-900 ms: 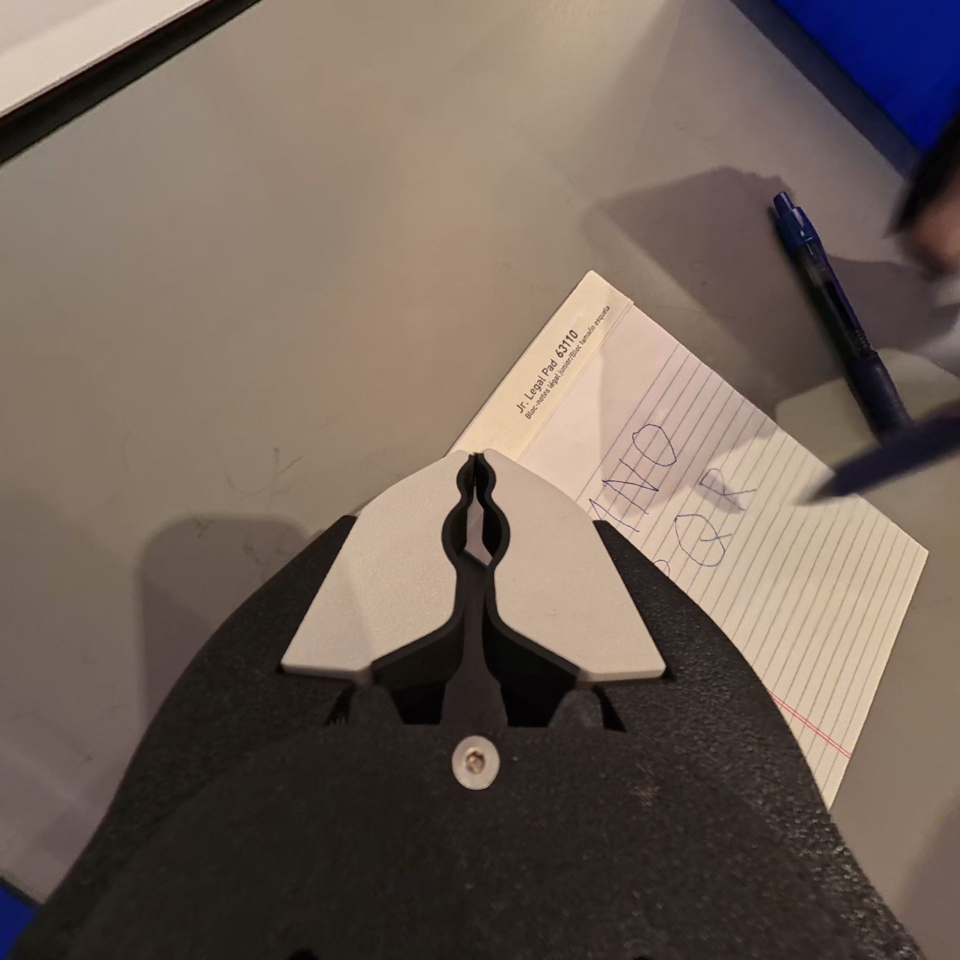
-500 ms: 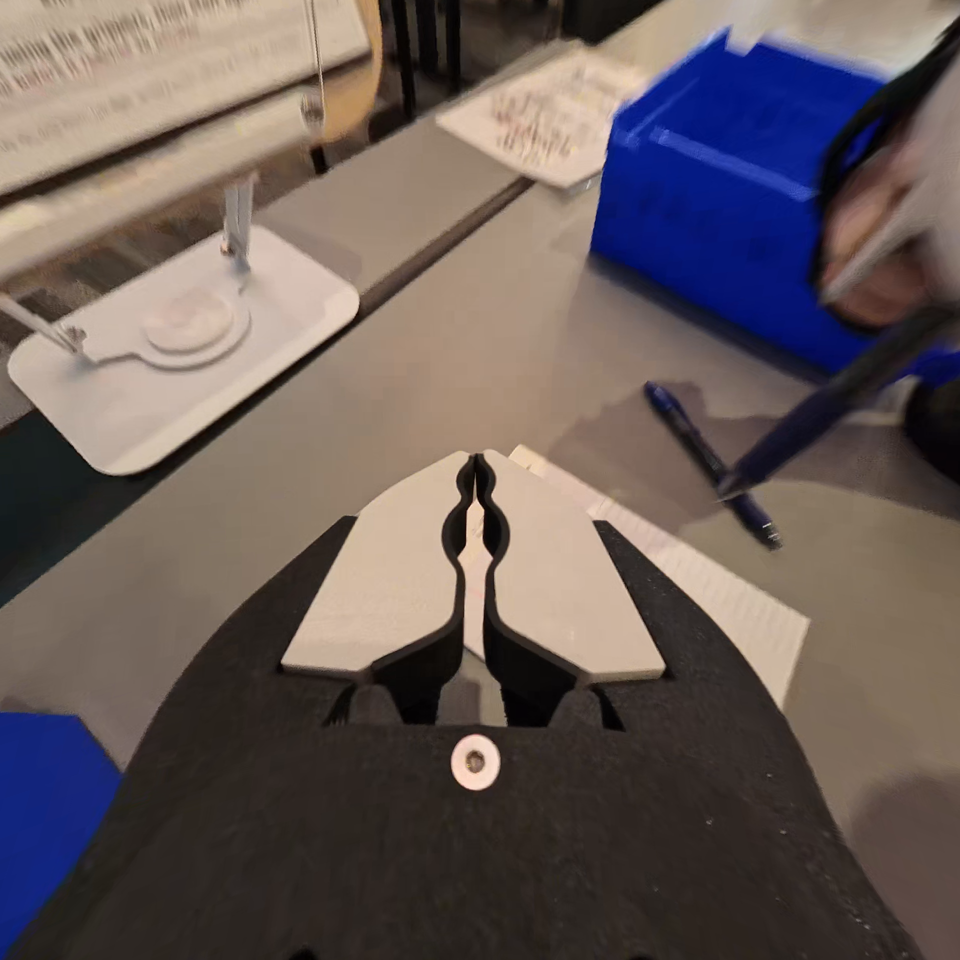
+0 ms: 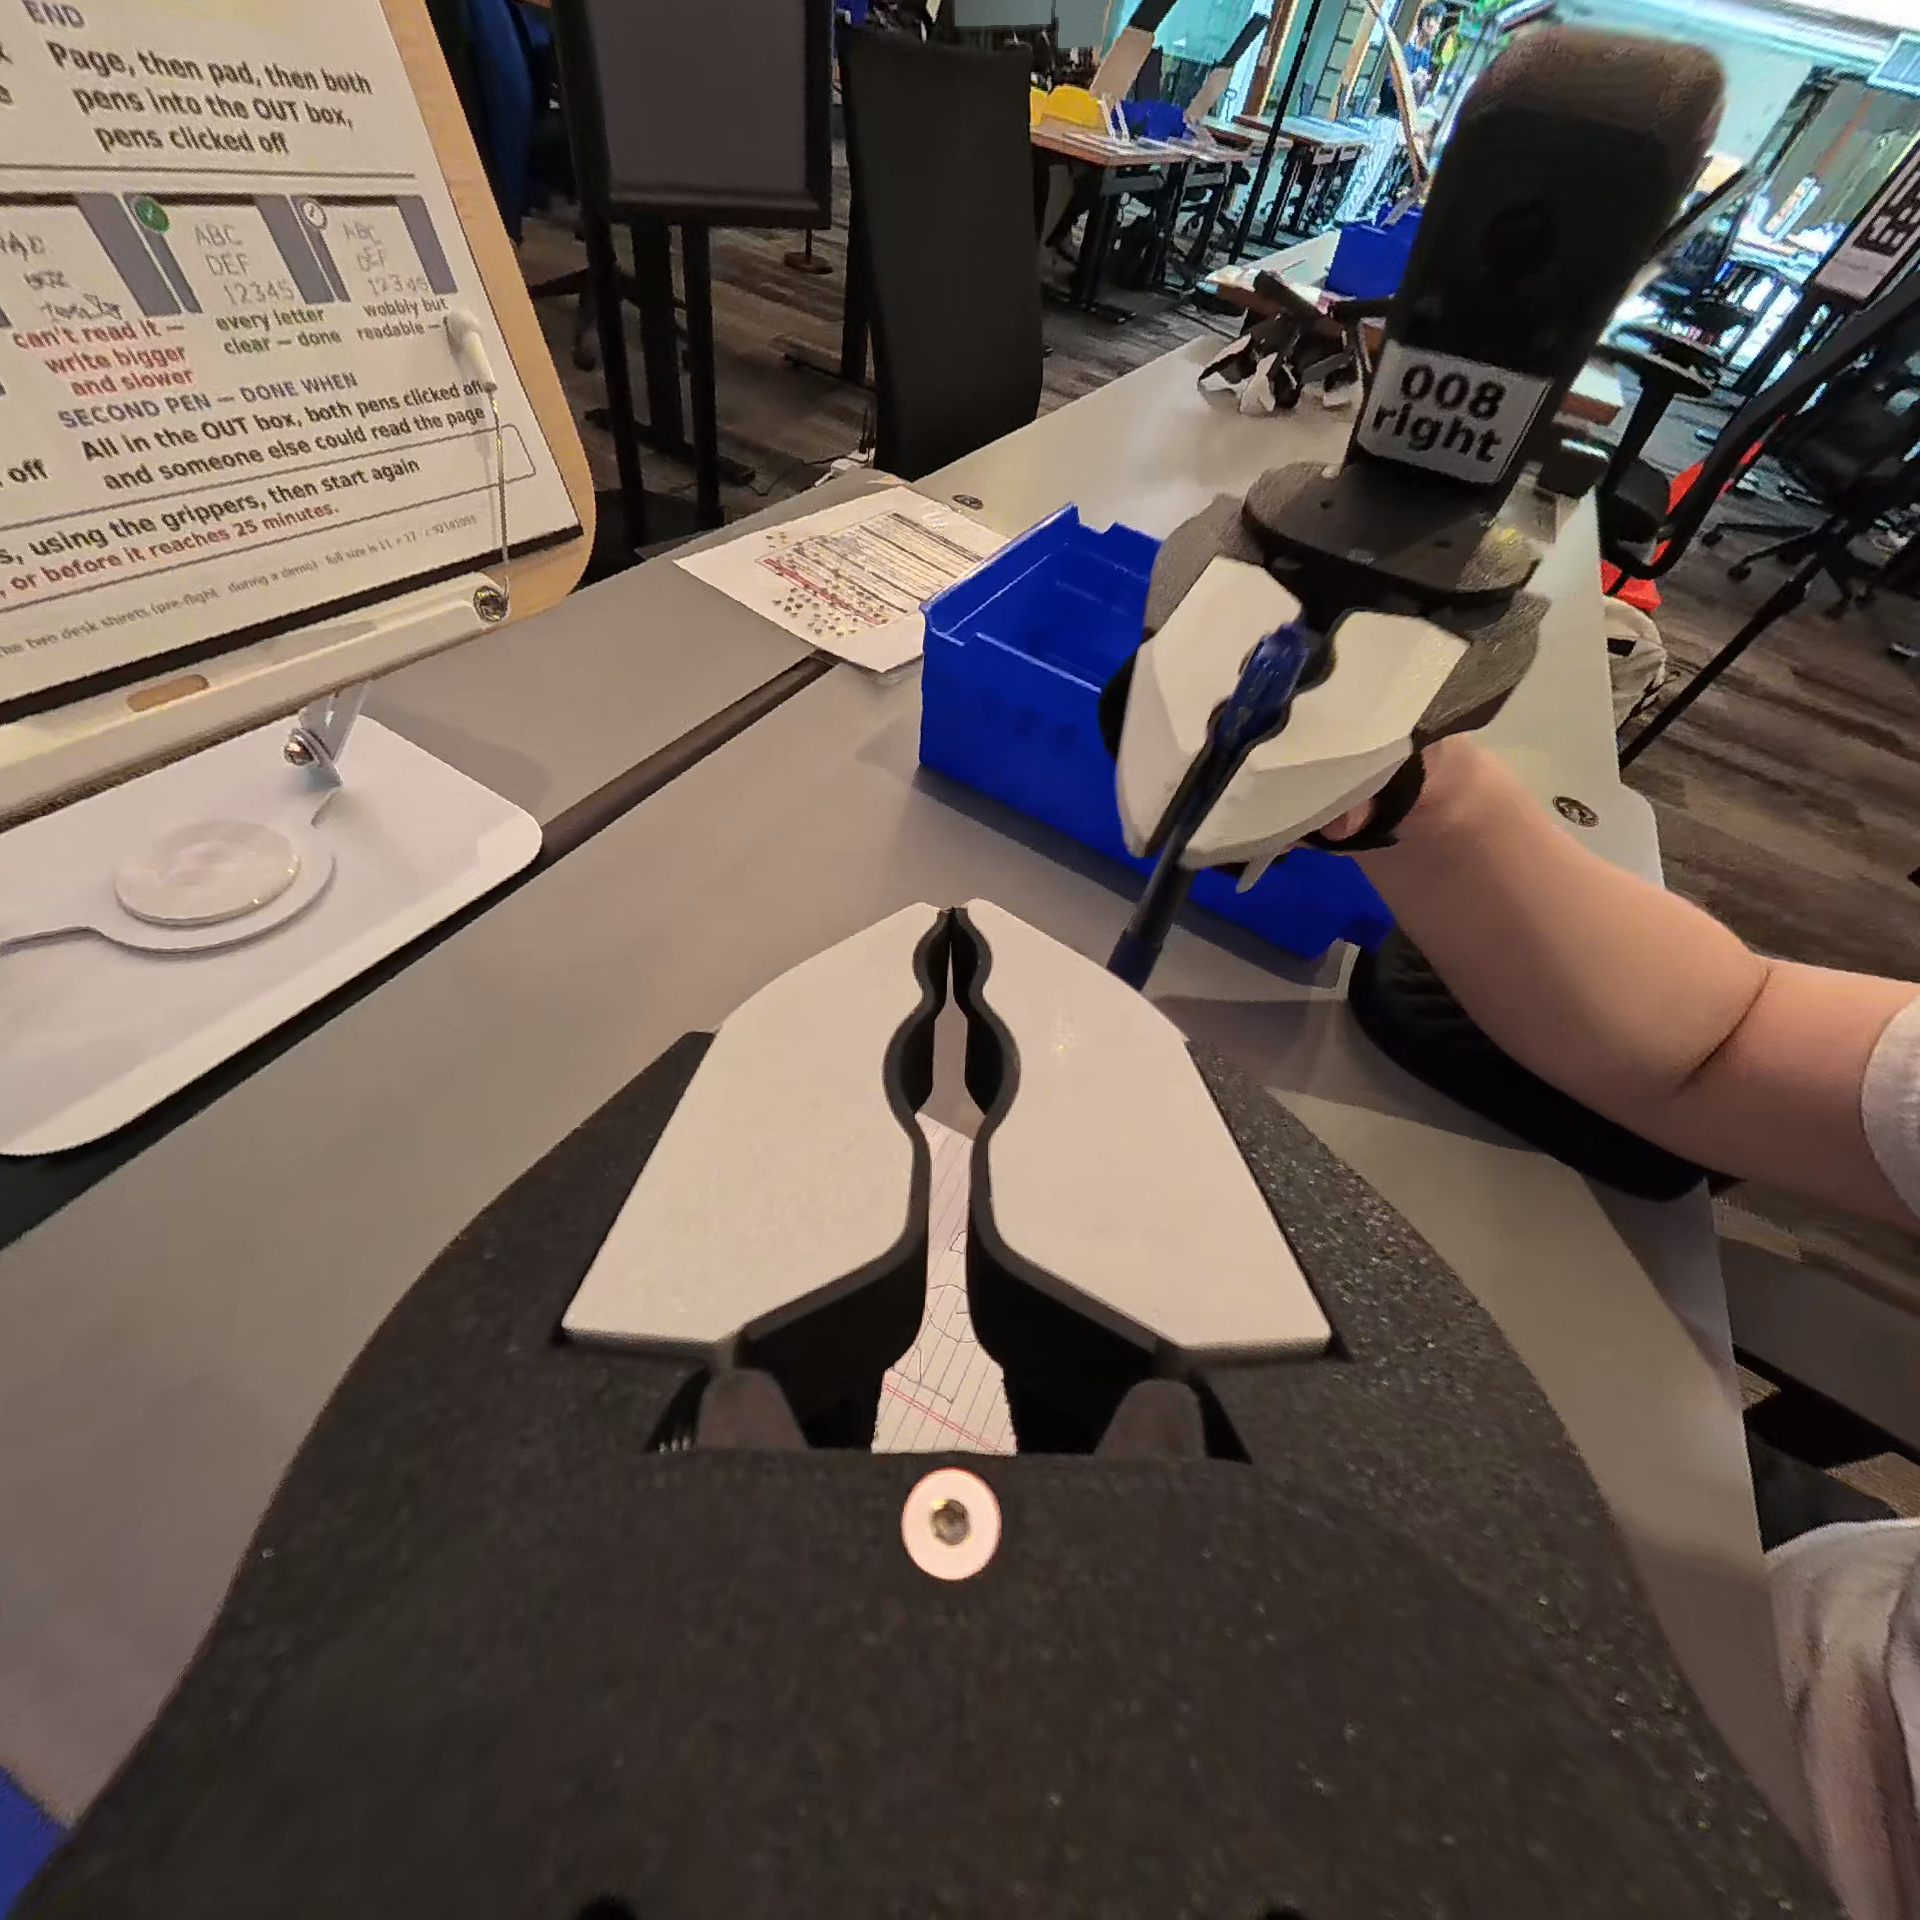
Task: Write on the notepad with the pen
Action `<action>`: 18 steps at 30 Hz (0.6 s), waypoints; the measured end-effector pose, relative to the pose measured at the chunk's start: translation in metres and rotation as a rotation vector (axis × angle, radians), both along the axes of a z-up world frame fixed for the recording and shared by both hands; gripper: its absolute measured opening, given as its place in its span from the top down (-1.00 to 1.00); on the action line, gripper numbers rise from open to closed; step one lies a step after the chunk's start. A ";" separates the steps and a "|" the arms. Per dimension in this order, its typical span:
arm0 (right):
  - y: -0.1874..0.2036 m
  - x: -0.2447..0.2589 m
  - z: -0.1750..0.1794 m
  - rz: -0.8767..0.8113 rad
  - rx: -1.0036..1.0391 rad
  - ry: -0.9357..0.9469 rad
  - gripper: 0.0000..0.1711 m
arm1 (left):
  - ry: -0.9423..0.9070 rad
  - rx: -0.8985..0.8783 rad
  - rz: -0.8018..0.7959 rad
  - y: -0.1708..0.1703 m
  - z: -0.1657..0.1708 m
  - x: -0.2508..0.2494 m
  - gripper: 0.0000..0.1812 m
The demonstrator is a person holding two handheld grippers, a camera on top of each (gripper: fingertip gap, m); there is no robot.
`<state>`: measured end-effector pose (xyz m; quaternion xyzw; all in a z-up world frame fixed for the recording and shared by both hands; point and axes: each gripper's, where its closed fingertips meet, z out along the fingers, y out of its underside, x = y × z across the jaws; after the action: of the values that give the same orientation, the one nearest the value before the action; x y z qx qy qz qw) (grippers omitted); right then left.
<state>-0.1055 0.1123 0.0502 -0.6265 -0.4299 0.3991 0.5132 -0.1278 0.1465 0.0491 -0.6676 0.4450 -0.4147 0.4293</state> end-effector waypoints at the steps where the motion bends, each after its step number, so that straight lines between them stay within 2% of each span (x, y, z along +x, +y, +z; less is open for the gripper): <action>1: 0.001 0.000 -0.003 0.000 -0.006 -0.010 0.95 | -0.010 0.003 0.004 -0.001 0.003 -0.001 1.00; 6: 0.006 -0.005 -0.018 -0.013 -0.012 -0.067 0.95 | -0.123 0.058 -0.008 -0.014 0.031 -0.001 1.00; 10: -0.001 -0.022 -0.027 0.034 -0.031 -0.083 0.95 | -0.200 0.111 -0.106 -0.041 0.045 0.013 1.00; 13: -0.008 -0.032 -0.032 0.060 -0.032 -0.116 0.95 | -0.146 0.129 -0.161 -0.053 0.036 0.024 1.00; 18: -0.013 -0.038 -0.031 0.078 -0.024 -0.126 0.95 | -0.066 0.173 -0.140 -0.049 0.023 0.029 1.00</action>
<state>-0.1434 0.0991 0.0189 -0.6393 -0.4807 0.3835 0.4617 -0.0989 0.0970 0.0717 -0.5814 0.5103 -0.4254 0.4696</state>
